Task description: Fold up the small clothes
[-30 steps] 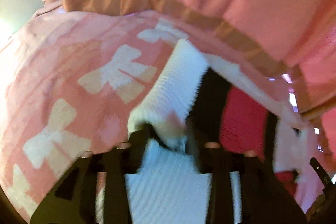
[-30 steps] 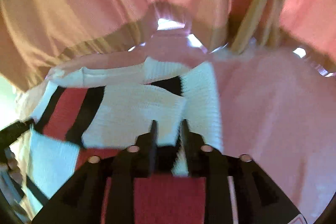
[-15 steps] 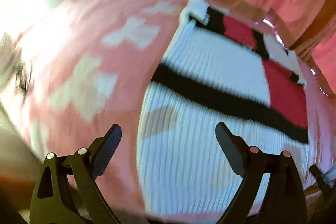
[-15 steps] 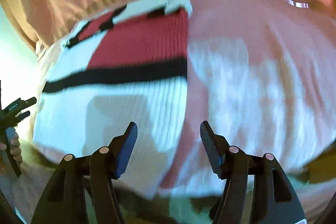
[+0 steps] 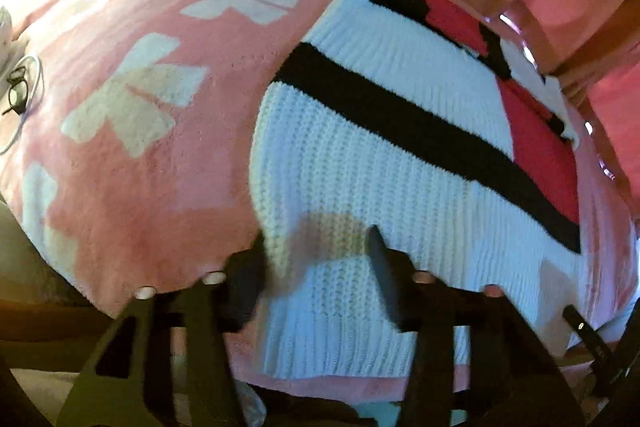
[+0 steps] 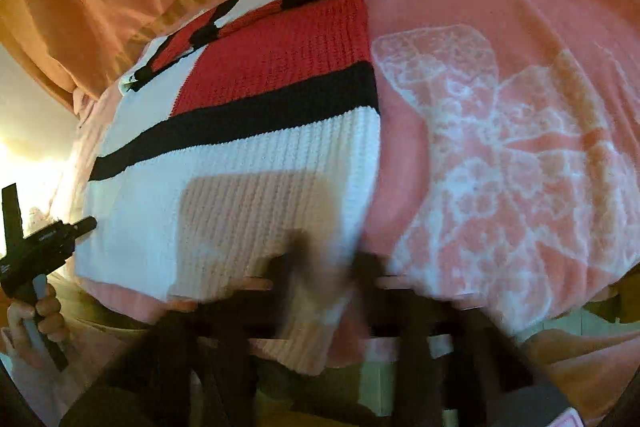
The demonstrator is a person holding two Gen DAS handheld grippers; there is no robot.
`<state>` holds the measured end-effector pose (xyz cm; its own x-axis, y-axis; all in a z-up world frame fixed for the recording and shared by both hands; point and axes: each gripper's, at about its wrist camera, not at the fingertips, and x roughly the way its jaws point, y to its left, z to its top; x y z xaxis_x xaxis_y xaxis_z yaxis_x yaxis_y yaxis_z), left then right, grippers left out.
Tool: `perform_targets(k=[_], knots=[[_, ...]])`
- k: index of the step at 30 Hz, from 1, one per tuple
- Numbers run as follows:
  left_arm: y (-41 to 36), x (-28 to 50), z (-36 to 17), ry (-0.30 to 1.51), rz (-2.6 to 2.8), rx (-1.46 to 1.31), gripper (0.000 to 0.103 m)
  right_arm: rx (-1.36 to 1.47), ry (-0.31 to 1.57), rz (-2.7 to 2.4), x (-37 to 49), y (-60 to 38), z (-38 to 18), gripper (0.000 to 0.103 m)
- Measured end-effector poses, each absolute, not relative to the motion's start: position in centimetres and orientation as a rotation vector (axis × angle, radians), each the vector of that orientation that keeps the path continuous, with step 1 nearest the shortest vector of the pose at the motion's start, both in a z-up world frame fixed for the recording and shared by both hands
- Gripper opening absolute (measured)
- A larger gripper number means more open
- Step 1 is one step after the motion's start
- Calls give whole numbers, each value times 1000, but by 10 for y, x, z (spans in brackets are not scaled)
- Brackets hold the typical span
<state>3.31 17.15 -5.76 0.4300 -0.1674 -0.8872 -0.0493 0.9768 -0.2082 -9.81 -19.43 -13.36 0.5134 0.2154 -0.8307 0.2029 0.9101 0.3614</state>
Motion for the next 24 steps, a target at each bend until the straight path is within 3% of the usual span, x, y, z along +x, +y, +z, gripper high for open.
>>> perform_targets(k=[3, 4, 12, 19, 24], knots=[[169, 33, -52, 1140, -99, -206, 6, 460, 1015, 20, -101, -199, -121, 7], [170, 31, -45, 1137, -112, -222, 4, 457, 996, 22, -104, -201, -114, 7], [163, -29, 14, 1130, -249, -261, 4, 365, 891, -31, -155, -242, -30, 6], [153, -90, -32, 1264, -231, -276, 4, 371, 1030, -57, -202, -233, -60, 6], [157, -123, -23, 1294, -247, -270, 4, 374, 1090, -60, -249, -229, -64, 6]])
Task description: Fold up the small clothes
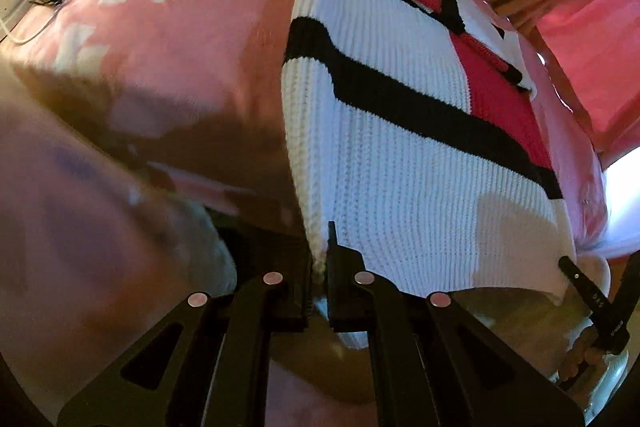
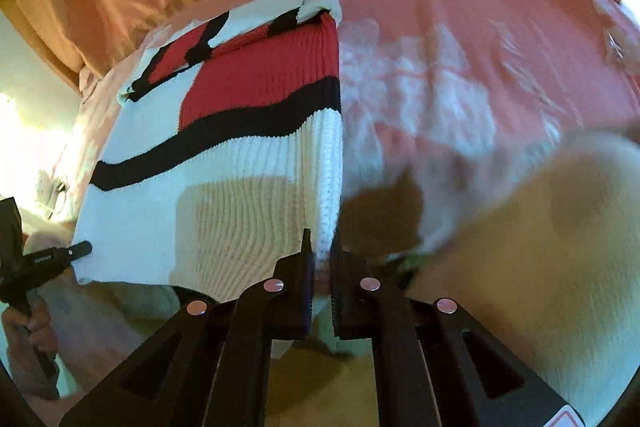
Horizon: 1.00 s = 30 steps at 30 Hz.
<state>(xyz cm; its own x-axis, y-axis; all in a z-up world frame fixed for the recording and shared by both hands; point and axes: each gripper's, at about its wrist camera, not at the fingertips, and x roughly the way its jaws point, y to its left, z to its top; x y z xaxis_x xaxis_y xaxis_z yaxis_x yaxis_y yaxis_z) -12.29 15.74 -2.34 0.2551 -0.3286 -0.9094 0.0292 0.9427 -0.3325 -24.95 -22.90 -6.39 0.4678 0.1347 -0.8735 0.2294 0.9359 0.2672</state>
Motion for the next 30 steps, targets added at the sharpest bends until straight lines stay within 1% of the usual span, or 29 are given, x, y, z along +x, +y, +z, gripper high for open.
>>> perform_targets(k=[4, 7, 9, 11, 13, 14, 18, 21, 22, 26, 29, 30], knots=[[167, -138, 9, 1276, -285, -317, 4, 405, 1050, -46, -268, -231, -33, 6], [166, -124, 56, 1160, -325, -311, 4, 404, 947, -30, -253, -240, 3, 6], [160, -101, 82, 1075, -349, -270, 4, 371, 849, -12, -225, -248, 27, 6], [151, -72, 102, 995, -343, -220, 4, 345, 784, -2, -187, -260, 40, 6], [136, -28, 114, 935, -318, -184, 4, 338, 754, -4, -147, -271, 41, 6], [128, -4, 114, 948, -301, -174, 4, 345, 755, -3, -117, -279, 37, 6], [107, 78, 92, 971, -219, -144, 4, 385, 823, -11, -28, -302, 8, 6], [89, 141, 55, 1046, -160, -112, 4, 424, 906, -17, 24, -315, -23, 6], [86, 154, 41, 1071, -143, -105, 4, 439, 942, -28, 46, -320, -38, 6], [79, 194, -5, 1151, -81, -92, 4, 513, 1033, -43, 89, -331, -78, 6], [75, 210, -22, 1183, -69, -98, 5, 557, 1071, -46, 109, -335, -98, 7], [74, 214, -23, 1178, -69, -97, 6, 571, 1073, -35, 114, -336, -102, 7]])
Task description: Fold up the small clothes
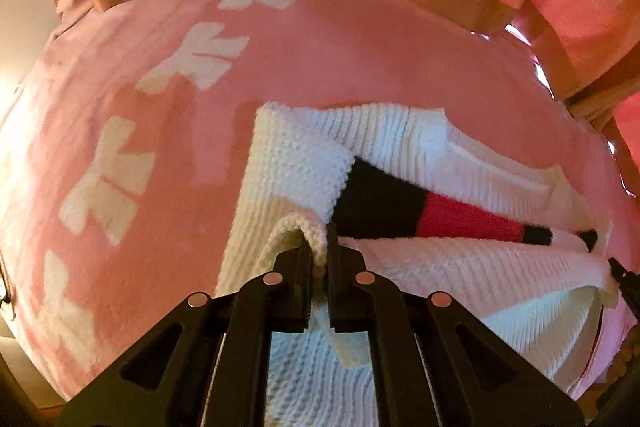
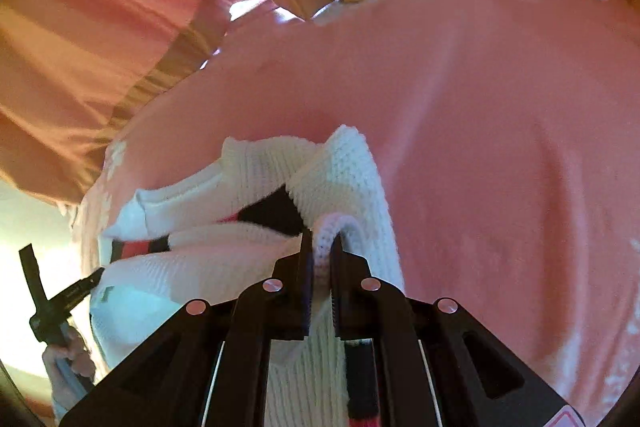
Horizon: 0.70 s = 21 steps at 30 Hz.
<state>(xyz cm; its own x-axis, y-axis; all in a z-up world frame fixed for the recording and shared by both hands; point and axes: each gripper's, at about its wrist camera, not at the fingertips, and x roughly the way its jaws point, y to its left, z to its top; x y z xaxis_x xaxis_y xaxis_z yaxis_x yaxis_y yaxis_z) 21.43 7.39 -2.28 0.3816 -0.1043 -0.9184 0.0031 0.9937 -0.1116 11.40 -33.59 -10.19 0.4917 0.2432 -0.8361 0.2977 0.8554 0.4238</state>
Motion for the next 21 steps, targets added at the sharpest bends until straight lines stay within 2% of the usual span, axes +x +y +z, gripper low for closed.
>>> perform_targets(k=[4, 7, 10, 11, 12, 14, 16, 21], knots=[[75, 224, -24, 1137, -78, -162, 11, 669, 954, 30, 121, -343, -93, 17], [84, 232, -24, 1126, -103, -265, 13, 621, 828, 0, 114, -346, -69, 60], [96, 233, -16, 1130, -137, -337, 23, 532, 783, 10, 102, -340, -47, 60], [97, 230, -10, 1113, -127, -313, 40, 476, 797, 22, 99, -332, -43, 60], [97, 226, -2, 1078, -84, -259, 63, 409, 808, 18, 96, -324, -40, 60], [99, 210, 17, 953, 35, -105, 83, 243, 837, 1, 90, -303, -40, 60], [97, 200, 26, 884, 76, 22, 83, 117, 875, -6, 90, -289, -47, 60], [67, 196, 5, 979, -115, 106, 83, -5, 920, -34, 106, -277, -67, 59]])
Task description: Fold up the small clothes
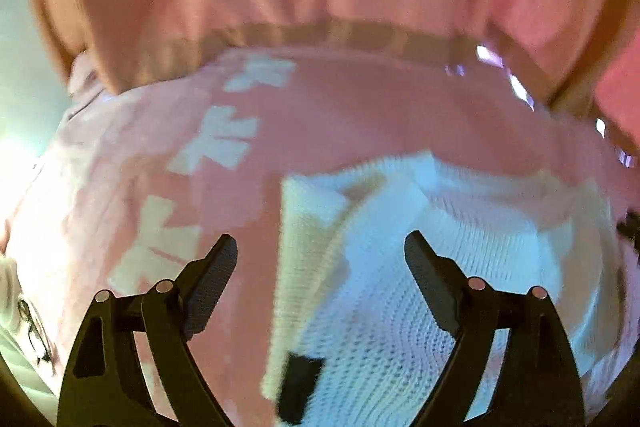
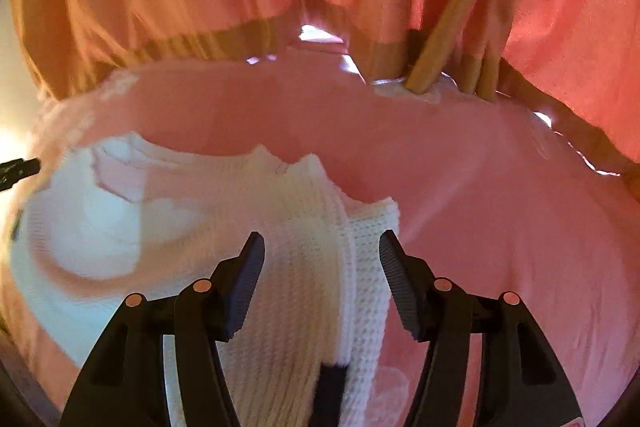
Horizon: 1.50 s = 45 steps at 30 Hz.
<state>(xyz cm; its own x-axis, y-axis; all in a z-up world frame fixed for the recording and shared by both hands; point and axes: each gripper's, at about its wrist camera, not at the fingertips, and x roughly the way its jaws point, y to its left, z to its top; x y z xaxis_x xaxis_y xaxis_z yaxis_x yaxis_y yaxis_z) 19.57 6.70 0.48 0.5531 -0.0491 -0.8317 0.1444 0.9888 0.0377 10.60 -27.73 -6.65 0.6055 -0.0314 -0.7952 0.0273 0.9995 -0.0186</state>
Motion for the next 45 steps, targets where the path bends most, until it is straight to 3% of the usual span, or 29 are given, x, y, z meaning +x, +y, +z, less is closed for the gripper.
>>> perform_targets(k=[2, 3, 4, 5, 6, 8, 11, 13, 16, 17, 19, 20, 21, 30, 32, 38, 42, 45], knots=[[50, 208, -16, 1023, -100, 200, 80, 11, 976, -72, 118, -284, -81, 59], [44, 215, -25, 1044, -101, 231, 64, 18, 1017, -94, 124, -286, -90, 59], [39, 220, -37, 1087, -128, 244, 54, 32, 1060, -107, 131, -287, -100, 53], [42, 219, -40, 1101, -163, 216, 39, 56, 1073, -92, 131, -288, -101, 27], [42, 220, -39, 1096, -176, 203, 22, 99, 1071, -67, 132, -288, -98, 20], [43, 224, -26, 1079, -190, 173, 4, 128, 1017, -21, 128, -283, -76, 14], [60, 236, -19, 1069, -142, 50, 5, 170, 940, -35, 124, -292, -54, 14], [69, 246, -38, 1133, -106, 24, 6, 147, 1019, -109, 134, -301, -76, 22], [70, 248, -34, 1135, -99, 25, 9, 145, 1087, -159, 137, -305, -94, 22], [71, 245, -24, 1113, -102, -2, 14, 144, 1050, -166, 134, -301, -81, 26], [76, 237, -1, 1042, -104, -62, 39, 124, 933, -131, 124, -284, -53, 36], [79, 232, 11, 1000, -89, -85, 57, 112, 887, -55, 121, -267, -38, 41], [81, 229, 18, 976, -79, -98, 60, 104, 876, 18, 122, -250, -31, 42], [84, 225, 32, 978, -69, -112, 60, -112, 1041, 307, 163, -128, -90, 44], [86, 223, 33, 970, -58, -95, 60, -140, 1022, 318, 165, -116, -90, 5], [93, 220, 35, 983, -66, -116, 63, -78, 906, 241, 185, -117, -61, 5], [89, 221, 29, 1003, -68, -102, 65, -70, 1064, 213, 201, -128, -105, 9], [84, 226, 18, 1045, -75, -101, 65, -6, 1016, 198, 193, -146, -71, 12]])
